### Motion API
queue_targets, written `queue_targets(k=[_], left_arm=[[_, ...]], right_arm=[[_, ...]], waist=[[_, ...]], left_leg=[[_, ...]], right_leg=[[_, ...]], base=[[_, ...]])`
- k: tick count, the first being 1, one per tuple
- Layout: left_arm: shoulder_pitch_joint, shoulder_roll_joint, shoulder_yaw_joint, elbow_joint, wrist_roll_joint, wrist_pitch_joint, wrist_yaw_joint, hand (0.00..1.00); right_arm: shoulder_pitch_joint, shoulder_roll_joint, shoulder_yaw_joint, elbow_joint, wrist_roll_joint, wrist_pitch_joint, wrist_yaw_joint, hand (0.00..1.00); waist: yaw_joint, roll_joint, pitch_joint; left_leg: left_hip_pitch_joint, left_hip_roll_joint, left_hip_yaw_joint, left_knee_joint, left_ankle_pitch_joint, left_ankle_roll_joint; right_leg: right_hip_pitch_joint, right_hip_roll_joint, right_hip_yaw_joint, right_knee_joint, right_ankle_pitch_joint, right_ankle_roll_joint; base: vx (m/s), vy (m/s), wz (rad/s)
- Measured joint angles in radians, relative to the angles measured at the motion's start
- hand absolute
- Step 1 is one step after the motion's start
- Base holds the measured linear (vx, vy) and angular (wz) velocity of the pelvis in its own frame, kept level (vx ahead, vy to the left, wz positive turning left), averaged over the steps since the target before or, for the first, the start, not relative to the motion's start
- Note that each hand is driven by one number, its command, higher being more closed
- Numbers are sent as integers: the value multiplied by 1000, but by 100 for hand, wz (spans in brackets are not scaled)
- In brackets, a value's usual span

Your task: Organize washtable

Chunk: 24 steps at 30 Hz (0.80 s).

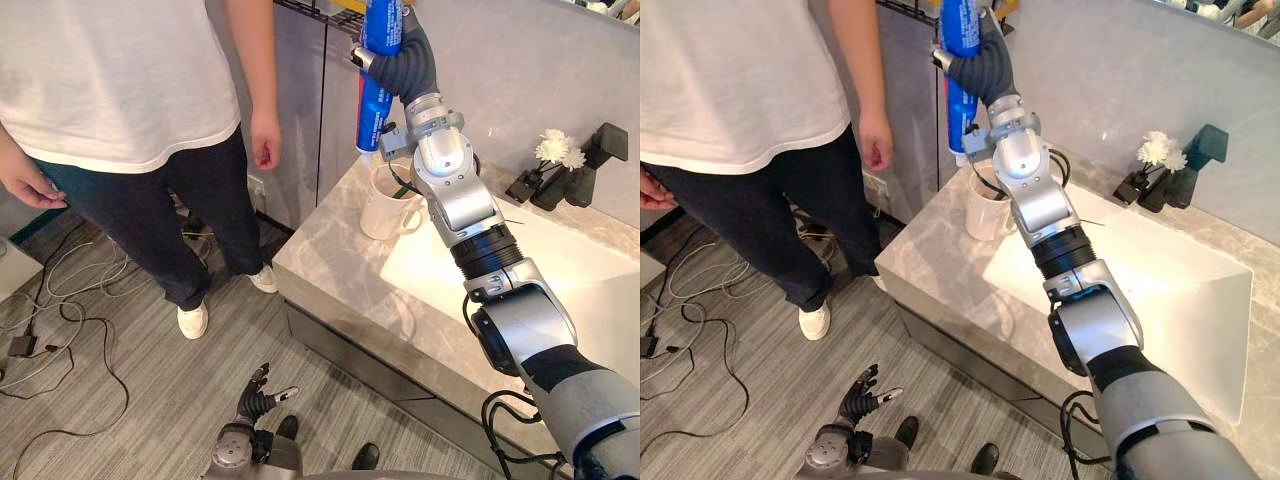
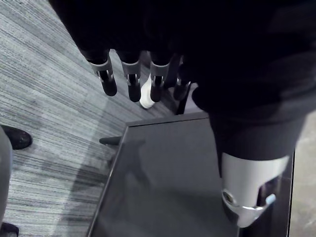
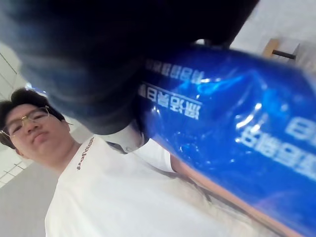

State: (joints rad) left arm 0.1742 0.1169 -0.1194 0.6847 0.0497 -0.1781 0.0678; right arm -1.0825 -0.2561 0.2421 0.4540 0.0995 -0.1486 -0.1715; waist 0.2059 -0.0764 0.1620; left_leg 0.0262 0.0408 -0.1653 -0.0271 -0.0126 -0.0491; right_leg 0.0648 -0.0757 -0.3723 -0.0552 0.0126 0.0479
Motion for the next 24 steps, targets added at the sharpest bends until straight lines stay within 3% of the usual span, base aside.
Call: queue_targets(k=[8, 24], left_arm=[[0, 4, 2, 14, 0, 6, -2, 0], [0, 3, 2, 16, 0, 7, -2, 0]], right_arm=[[124, -38, -1, -51, 9, -2, 21, 100], [175, -59, -18, -84, 8, -3, 21, 100]], waist=[[-28, 0, 0], [-29, 6, 3]], left_leg=[[12, 2, 18, -2, -1, 1], [12, 4, 26, -9, -1, 1]], right_leg=[[0, 0, 19, 7, 0, 0], [0, 1, 25, 9, -1, -1]], base=[[-13, 14, -7], [-1, 2, -1]])
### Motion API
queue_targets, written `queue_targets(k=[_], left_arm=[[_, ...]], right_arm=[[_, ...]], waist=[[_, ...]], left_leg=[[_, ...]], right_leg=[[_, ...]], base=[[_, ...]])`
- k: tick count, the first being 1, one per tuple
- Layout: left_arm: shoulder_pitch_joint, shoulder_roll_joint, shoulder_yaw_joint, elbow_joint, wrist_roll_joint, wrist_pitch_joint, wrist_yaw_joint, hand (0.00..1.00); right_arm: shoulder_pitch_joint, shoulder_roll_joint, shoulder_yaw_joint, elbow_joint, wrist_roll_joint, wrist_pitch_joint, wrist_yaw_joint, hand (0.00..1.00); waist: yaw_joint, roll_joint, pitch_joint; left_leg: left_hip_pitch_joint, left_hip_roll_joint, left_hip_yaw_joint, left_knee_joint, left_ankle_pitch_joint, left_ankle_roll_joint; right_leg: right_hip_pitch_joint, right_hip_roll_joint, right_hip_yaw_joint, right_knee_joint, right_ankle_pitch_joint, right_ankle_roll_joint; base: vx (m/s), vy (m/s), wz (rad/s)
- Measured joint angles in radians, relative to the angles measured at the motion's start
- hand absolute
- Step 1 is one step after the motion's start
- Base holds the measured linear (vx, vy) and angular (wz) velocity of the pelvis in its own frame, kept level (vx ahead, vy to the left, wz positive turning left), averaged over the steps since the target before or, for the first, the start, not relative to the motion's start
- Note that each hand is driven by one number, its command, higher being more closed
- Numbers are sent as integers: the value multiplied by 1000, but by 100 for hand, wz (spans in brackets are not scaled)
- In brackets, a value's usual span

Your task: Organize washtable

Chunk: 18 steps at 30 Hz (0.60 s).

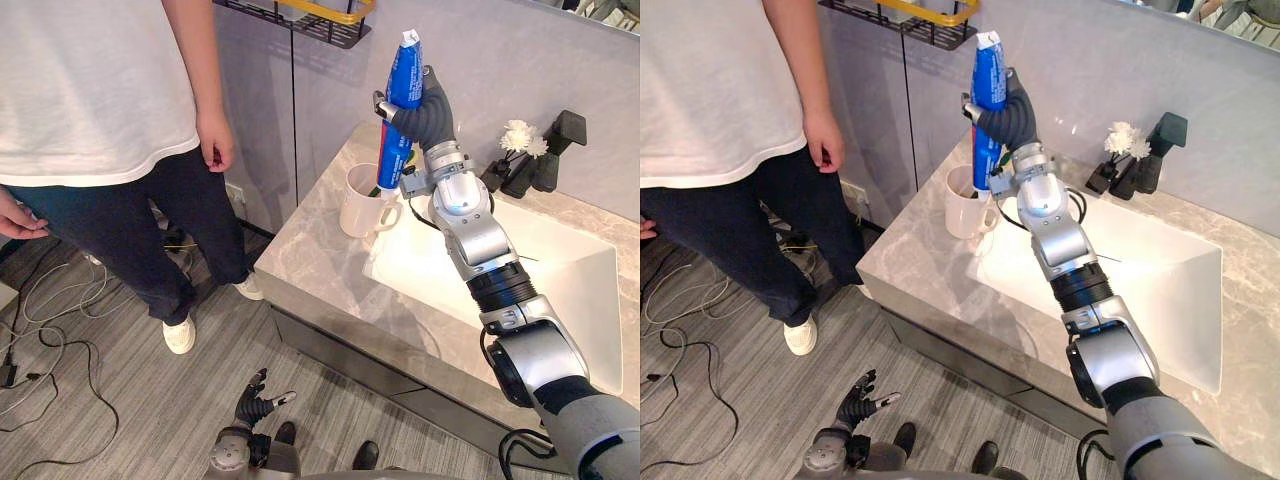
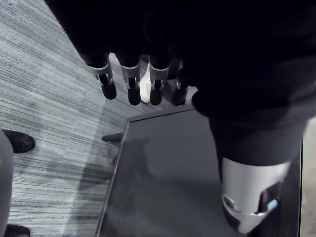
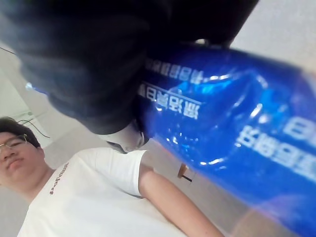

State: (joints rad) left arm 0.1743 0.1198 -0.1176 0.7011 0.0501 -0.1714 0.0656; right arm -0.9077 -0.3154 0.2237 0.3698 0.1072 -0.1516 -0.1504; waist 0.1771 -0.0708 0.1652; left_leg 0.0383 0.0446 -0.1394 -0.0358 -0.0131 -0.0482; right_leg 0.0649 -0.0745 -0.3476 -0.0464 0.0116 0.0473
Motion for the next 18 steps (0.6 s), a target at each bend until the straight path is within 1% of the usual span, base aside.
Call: queue_targets(k=[18], left_arm=[[0, -1, 0, 0, -2, -1, 0, 0]], right_arm=[[17, 3, 3, 47, -12, 7, 0, 100]], waist=[[1, 2, -1]], left_leg=[[-11, -4, -12, 2, 1, 0]], right_leg=[[-17, -4, -10, 10, -8, 0]], base=[[1, 1, 1]])
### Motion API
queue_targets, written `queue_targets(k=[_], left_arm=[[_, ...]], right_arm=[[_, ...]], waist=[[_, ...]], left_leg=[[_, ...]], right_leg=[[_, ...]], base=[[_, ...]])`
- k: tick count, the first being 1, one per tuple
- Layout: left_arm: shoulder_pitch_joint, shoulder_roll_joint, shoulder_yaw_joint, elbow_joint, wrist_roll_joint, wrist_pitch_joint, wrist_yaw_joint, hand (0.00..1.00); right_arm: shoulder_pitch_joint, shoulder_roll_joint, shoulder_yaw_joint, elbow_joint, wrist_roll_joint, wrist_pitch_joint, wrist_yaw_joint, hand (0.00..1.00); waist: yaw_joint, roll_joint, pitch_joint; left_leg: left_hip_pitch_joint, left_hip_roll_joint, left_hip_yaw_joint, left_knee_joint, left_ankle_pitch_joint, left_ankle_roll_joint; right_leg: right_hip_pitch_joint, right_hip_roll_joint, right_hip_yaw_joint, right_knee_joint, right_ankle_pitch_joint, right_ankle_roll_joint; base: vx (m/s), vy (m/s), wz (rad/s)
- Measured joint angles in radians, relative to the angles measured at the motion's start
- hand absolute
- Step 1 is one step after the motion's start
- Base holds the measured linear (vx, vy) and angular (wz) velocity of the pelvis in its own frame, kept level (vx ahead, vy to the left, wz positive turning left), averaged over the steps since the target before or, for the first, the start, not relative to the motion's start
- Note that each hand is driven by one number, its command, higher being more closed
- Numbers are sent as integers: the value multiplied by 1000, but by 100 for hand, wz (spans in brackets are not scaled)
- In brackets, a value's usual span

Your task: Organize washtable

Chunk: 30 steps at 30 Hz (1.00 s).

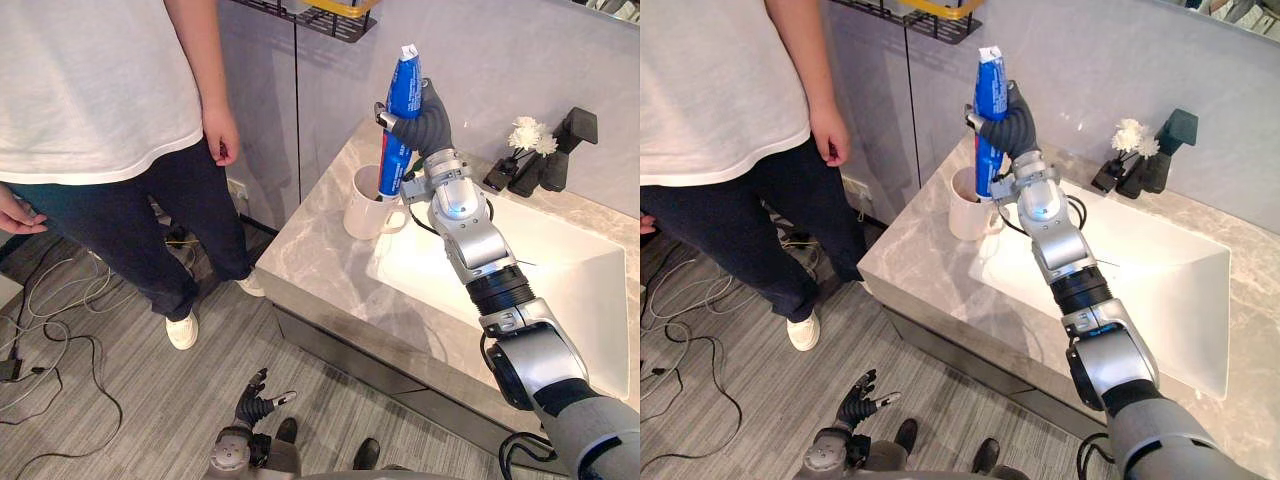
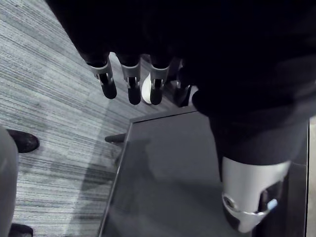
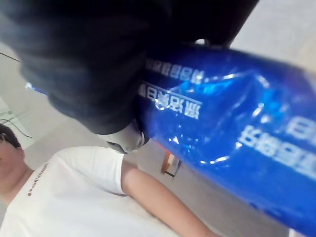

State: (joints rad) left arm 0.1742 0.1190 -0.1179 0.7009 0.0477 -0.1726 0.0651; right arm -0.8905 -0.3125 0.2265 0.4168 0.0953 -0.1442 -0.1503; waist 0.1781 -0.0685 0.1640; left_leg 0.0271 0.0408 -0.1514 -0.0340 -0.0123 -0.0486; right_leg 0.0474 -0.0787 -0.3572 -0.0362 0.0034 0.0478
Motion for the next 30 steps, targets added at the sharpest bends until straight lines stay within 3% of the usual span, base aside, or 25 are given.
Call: queue_targets(k=[29, 30], left_arm=[[0, 1, -1, 1, -18, 3, 0, 0], [0, 1, -1, 1, -18, 3, 0, 0]], right_arm=[[74, 48, 19, 1, -28, 2, 23, 100], [74, 49, 19, 1, -28, 2, 23, 0]], waist=[[0, 0, 0], [0, 0, 0]], left_leg=[[-2, -6, 4, 6, 0, 0], [-2, -6, 4, 6, 0, 0]], right_leg=[[-9, -9, 5, 16, -3, 4], [-9, -9, 5, 16, -3, 4]], base=[[-2, 3, 0], [0, 0, 0]])
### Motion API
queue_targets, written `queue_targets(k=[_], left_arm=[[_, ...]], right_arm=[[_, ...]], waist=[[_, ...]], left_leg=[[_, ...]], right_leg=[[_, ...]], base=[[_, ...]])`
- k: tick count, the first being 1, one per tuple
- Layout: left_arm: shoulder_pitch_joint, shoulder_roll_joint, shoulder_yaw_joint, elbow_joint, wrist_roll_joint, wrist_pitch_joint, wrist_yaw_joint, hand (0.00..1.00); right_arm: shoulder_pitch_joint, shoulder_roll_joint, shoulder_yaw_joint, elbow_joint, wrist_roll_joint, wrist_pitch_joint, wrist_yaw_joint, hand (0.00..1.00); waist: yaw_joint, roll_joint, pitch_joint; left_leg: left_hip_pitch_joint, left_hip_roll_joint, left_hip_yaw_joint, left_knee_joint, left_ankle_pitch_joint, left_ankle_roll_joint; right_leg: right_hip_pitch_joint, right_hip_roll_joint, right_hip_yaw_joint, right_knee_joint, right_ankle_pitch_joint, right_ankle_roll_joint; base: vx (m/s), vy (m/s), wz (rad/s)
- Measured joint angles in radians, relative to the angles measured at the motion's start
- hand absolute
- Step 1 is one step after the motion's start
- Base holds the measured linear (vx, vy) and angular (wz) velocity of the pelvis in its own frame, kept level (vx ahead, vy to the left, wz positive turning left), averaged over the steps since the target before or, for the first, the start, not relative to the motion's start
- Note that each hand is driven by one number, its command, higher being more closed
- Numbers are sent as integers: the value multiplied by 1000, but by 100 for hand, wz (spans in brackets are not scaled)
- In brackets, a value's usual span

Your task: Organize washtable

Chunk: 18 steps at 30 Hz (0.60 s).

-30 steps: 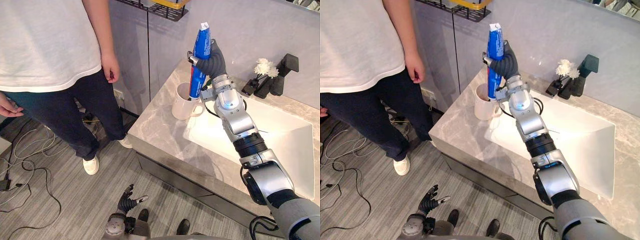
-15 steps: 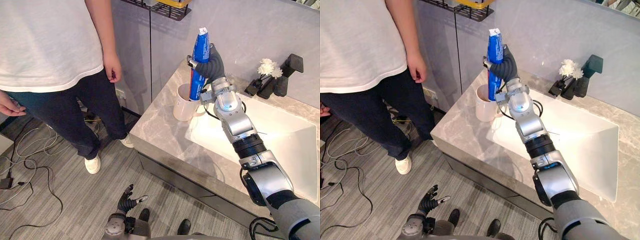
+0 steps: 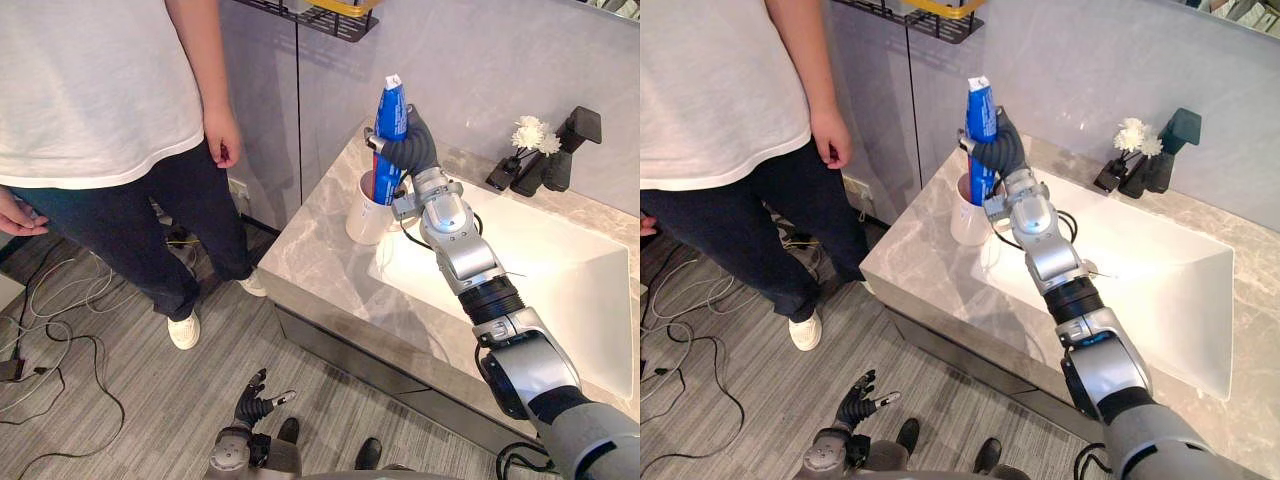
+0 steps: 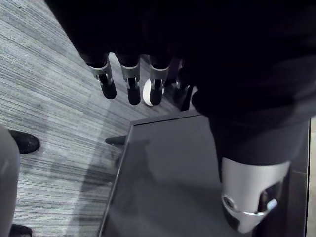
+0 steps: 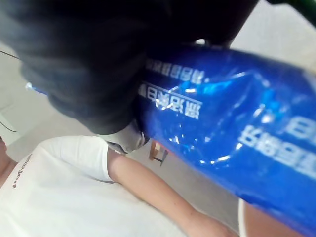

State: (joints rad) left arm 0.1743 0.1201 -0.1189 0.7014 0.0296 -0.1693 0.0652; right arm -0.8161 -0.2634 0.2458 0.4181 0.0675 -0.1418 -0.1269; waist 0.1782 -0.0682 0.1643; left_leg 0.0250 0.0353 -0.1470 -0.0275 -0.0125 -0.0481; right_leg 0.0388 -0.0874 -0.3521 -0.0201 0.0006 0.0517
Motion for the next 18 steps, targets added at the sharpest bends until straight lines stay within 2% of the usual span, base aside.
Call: queue_targets(k=[18], left_arm=[[3, -3, 1, -7, -1, 8, 0, 0]], right_arm=[[44, 55, -12, 0, -2, -1, -2, 0]], waist=[[-1, 1, 0]], left_leg=[[25, 0, 14, -8, 0, -1]], right_leg=[[16, -1, 12, -2, 1, 1]], base=[[-1, 0, -1]])
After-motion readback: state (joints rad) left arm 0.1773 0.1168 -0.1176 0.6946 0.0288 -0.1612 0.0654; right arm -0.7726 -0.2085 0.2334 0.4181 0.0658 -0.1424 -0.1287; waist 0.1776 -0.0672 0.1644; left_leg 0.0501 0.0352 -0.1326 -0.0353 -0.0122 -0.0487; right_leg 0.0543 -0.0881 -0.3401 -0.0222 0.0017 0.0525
